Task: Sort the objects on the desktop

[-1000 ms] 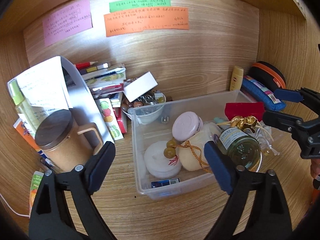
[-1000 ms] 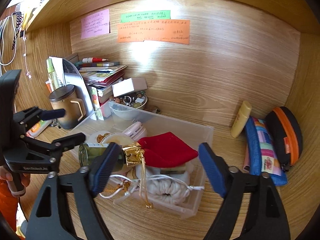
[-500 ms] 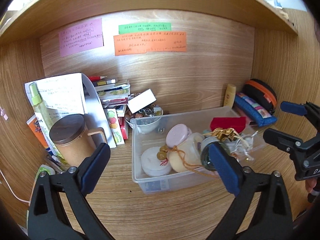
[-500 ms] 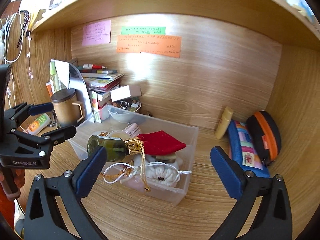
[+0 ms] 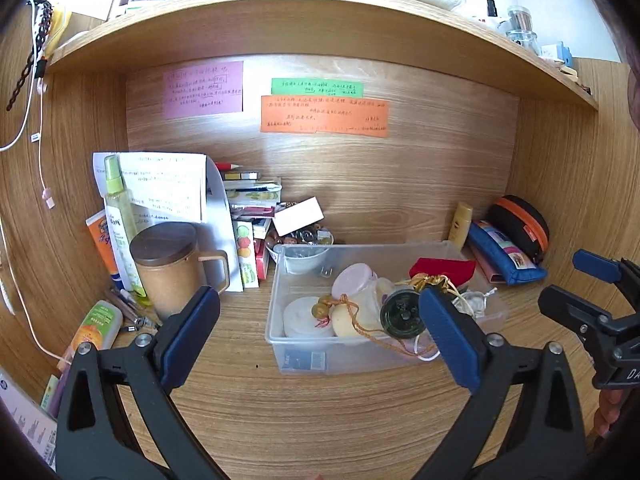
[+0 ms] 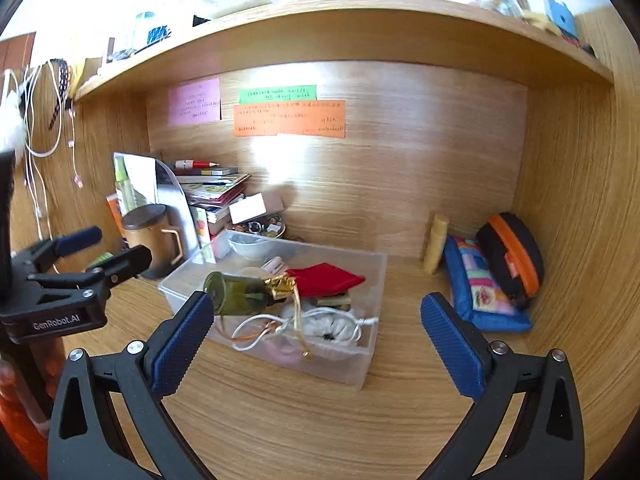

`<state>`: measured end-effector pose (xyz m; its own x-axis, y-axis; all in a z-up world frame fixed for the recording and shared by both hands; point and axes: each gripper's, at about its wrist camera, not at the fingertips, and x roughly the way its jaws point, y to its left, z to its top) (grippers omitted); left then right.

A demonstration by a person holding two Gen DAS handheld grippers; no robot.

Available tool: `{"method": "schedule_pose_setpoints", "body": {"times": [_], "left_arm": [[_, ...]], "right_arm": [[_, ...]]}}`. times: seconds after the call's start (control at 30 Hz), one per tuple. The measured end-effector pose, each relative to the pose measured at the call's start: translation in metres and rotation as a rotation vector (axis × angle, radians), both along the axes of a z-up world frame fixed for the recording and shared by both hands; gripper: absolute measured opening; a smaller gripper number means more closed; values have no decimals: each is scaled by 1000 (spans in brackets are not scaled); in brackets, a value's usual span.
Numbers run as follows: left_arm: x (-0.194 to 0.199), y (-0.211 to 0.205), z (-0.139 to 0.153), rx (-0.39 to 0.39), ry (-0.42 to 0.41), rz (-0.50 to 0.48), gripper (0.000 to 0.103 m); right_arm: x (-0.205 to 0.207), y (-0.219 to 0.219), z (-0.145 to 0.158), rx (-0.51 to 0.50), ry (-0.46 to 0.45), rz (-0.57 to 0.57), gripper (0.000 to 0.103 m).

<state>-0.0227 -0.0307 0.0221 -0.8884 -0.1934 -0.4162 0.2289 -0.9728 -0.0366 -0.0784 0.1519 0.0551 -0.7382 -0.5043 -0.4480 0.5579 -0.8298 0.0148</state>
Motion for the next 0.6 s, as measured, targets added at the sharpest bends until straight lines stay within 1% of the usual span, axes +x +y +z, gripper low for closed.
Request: {"method": "schedule_pose_setpoints", "body": {"times": [0.13, 0.3, 0.6], "left_arm": [[6, 7, -6, -14, -16, -2, 101], [10, 17, -10, -40, -19, -14, 101], [6, 21, -12, -18, -27, -41, 101]], "right_arm": [[0, 8, -6, -15, -35, -40, 103], [1, 16, -8, -26, -41, -63, 103], [-1, 17, -12, -22, -50, -72, 103]]}}
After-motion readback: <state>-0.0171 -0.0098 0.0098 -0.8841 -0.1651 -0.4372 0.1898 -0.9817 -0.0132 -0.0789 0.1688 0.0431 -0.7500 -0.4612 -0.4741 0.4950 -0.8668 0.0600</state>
